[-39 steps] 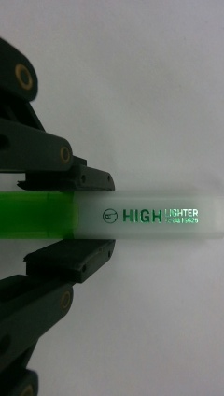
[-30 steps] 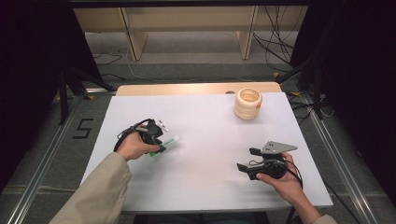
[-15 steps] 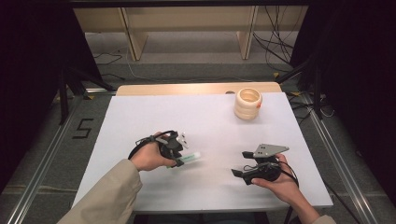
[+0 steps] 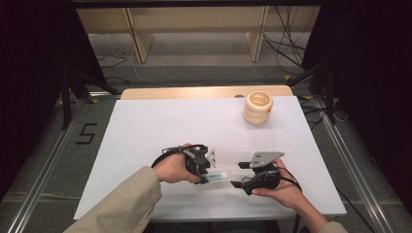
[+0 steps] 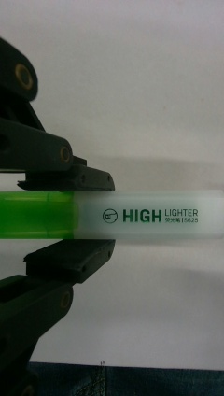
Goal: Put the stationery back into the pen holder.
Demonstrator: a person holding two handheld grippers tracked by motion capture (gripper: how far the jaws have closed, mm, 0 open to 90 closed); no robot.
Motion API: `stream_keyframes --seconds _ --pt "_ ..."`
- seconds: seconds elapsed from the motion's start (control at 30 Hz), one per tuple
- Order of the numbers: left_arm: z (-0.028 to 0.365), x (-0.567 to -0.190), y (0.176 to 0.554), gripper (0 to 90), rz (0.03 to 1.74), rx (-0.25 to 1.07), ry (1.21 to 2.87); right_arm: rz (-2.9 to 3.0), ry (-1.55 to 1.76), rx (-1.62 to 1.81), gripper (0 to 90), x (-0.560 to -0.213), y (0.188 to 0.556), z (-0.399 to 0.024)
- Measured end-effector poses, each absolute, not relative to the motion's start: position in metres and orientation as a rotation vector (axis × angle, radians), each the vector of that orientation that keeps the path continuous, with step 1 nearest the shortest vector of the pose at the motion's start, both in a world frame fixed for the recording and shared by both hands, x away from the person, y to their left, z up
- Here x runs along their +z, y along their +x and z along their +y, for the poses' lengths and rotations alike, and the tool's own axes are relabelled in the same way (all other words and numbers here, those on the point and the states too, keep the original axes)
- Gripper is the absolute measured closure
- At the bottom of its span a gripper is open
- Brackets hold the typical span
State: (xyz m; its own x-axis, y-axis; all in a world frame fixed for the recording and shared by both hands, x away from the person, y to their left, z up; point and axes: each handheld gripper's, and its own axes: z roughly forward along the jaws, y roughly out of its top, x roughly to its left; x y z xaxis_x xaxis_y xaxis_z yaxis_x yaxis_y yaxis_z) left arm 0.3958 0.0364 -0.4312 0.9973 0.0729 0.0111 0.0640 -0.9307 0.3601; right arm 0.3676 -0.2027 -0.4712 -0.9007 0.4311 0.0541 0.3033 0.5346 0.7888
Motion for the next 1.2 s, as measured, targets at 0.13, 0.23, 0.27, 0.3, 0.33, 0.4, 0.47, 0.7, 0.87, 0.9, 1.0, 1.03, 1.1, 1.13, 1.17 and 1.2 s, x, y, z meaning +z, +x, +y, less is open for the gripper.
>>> stream_keyframes --seconds 0.13,0.23,0.27,0.3,0.33,0.4,0.47,0.7,0.87,0.9,1.0,1.03,1.1,1.13,1.17,1.2 --pt "0.029 -0.430 0.395 66.4 0.068 0.016 2.765 2.674 0.547 1.296 30.8 -0.472 0.369 -0.192" --pt "0.025 -0.430 0.396 66.4 0.048 0.007 2.765 2.699 0.506 1.282 34.2 -0.474 0.369 -0.185" --pt "0.024 -0.430 0.396 66.4 0.038 0.001 2.767 2.707 0.493 1.279 34.9 -0.474 0.370 -0.184" --pt "0.024 -0.430 0.396 66.4 0.038 0.001 2.767 2.715 0.488 1.275 35.9 -0.474 0.370 -0.182" --pt "0.021 -0.430 0.396 66.4 0.032 -0.004 2.759 2.719 0.478 1.277 37.7 -0.475 0.370 -0.181" --pt "0.020 -0.430 0.396 66.4 0.015 -0.002 2.758 2.731 0.458 1.264 40.0 -0.476 0.370 -0.179" --pt "0.019 -0.429 0.396 66.4 0.005 -0.009 2.752 2.741 0.448 1.259 43.0 -0.477 0.370 -0.178" --pt "0.018 -0.430 0.395 66.4 -0.039 -0.008 2.754 2.756 0.404 1.271 51.3 -0.477 0.369 -0.177" --pt "0.016 -0.430 0.393 66.4 -0.090 -0.009 2.741 2.780 0.356 1.277 59.8 -0.477 0.368 -0.176" --pt "0.016 -0.430 0.393 66.4 -0.090 -0.009 2.741 2.786 0.348 1.275 60.6 -0.477 0.368 -0.176" --pt "0.016 -0.430 0.391 66.3 -0.129 -0.010 2.742 2.806 0.316 1.270 62.7 -0.477 0.368 -0.177" --pt "0.016 -0.430 0.391 66.2 -0.129 -0.010 2.742 2.813 0.304 1.267 63.7 -0.476 0.368 -0.177" --pt "0.016 -0.431 0.391 65.6 -0.143 -0.007 2.735 2.820 0.293 1.266 64.6 -0.476 0.368 -0.178" --pt "0.016 -0.430 0.391 65.5 -0.144 -0.007 2.728 2.816 0.267 1.266 65.4 -0.476 0.368 -0.178" --pt "0.017 -0.430 0.392 65.5 -0.148 -0.011 2.724 2.818 0.268 1.263 65.5 -0.476 0.367 -0.178" --pt "0.017 -0.429 0.392 65.4 -0.141 -0.011 2.720 2.816 0.259 1.264 65.6 -0.475 0.367 -0.178"
